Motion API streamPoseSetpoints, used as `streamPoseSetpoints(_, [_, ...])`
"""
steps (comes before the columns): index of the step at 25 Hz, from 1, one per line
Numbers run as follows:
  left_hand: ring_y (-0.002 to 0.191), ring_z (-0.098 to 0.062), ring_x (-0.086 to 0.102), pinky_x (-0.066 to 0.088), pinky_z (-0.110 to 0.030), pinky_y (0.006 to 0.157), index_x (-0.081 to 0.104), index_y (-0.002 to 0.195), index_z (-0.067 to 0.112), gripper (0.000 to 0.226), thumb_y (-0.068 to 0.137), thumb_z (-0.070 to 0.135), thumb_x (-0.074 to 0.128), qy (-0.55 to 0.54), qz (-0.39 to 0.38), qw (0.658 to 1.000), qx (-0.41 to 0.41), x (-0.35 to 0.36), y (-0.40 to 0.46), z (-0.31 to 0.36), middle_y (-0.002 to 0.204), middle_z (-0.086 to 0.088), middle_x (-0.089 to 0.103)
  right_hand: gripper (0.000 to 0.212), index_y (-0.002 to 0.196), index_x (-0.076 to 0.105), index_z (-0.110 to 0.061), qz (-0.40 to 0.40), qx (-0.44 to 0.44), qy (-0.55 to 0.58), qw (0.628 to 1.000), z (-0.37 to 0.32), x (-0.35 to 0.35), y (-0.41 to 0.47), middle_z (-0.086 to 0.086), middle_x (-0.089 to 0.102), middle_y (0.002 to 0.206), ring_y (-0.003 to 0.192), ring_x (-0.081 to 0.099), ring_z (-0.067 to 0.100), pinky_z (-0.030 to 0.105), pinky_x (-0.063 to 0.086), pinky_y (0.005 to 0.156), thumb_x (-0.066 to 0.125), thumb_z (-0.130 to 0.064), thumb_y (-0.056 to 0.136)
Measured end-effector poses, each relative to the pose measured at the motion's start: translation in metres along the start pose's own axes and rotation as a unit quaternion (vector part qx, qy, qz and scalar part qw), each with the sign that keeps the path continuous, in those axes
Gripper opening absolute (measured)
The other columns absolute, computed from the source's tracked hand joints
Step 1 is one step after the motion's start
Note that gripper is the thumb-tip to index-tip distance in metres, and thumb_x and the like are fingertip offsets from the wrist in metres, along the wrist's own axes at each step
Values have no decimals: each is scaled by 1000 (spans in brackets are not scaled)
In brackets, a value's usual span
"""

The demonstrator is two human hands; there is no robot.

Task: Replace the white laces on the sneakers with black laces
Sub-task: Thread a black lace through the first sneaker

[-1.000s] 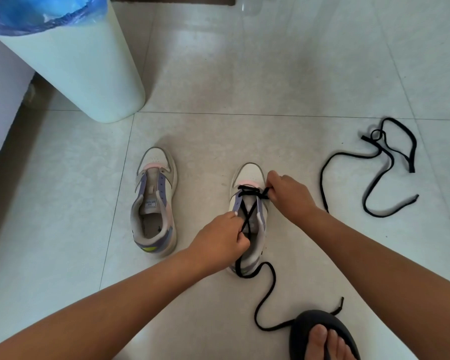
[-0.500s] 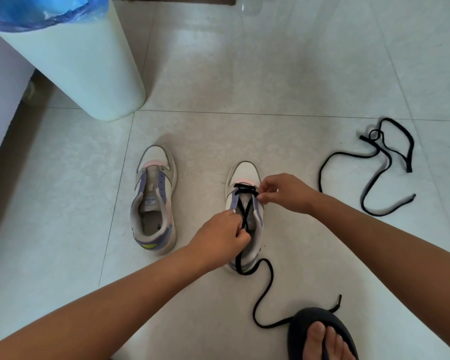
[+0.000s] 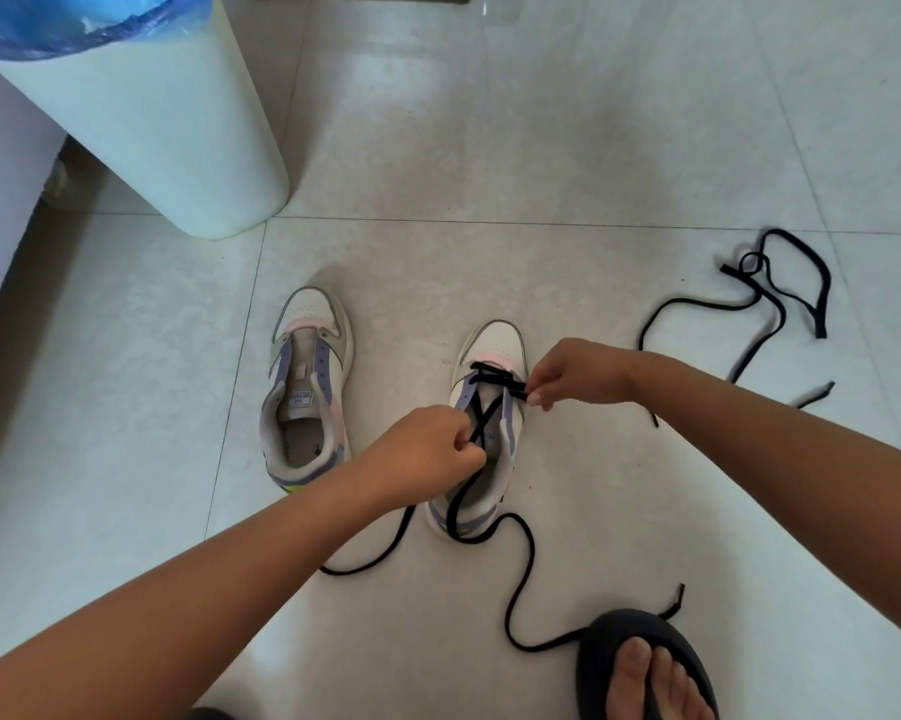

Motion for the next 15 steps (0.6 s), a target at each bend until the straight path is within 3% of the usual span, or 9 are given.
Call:
streamPoseSetpoints(4, [57,-11,30,23,-22,51,36,66,13,25,87,18,49,7,3,1000,3,0,-1,0,69,-2,38,14,97,70,-13,22,-1,-58,998,-3,-4,0,-5,62,85,86,55,11,20,40,72,65,-23,87])
streamPoseSetpoints(8, [58,-12,30,24,-23,52,36,66,12,25,87,17,49,9,5,1000,10,1,-1,-3,72,-5,39,8,83,66,-22,160,-100,-34,981,-1,-11,-9,-4,54,99,95,50,15,27,41,86,70,-29,82])
streamPoseSetpoints(10, [59,-12,30,24,-24,54,37,68,11,23,86,17,49,5,8,1000,16,1,-1,-4,73,-6,40,17,90,65,-14,207,-99,-147,962,5,-4,-15,2,49,106,87,45,17,31,41,82,66,-31,86])
streamPoseSetpoints(12, [61,-14,31,25,-25,55,38,69,10,22,86,17,50,2,10,1000,22,2,-1,-4,74,-7,41,24,94,64,-9,230,-84,-228,942,11,5,-19,6,55,104,77,49,22,33,43,75,58,-32,91])
streamPoseSetpoints(13, [62,-14,32,25,-26,55,38,69,10,22,86,17,50,2,14,1000,25,2,-1,-4,74,-7,41,27,95,65,-8,245,-73,-213,943,12,7,-22,6,59,100,78,54,24,33,43,73,54,-32,94])
streamPoseSetpoints(15, [61,-14,32,26,-26,55,40,70,9,21,87,17,50,4,24,999,31,4,-1,-4,74,-6,41,25,90,68,-7,283,-31,-66,956,14,11,-26,4,64,90,83,59,22,27,41,71,56,-29,93])
Point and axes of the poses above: each hand's wrist, its own y-axis towards the middle knuckle, its own x-axis out of the palm, z = x × y, the point moved 4 cm from there along y, towards the middle knuckle
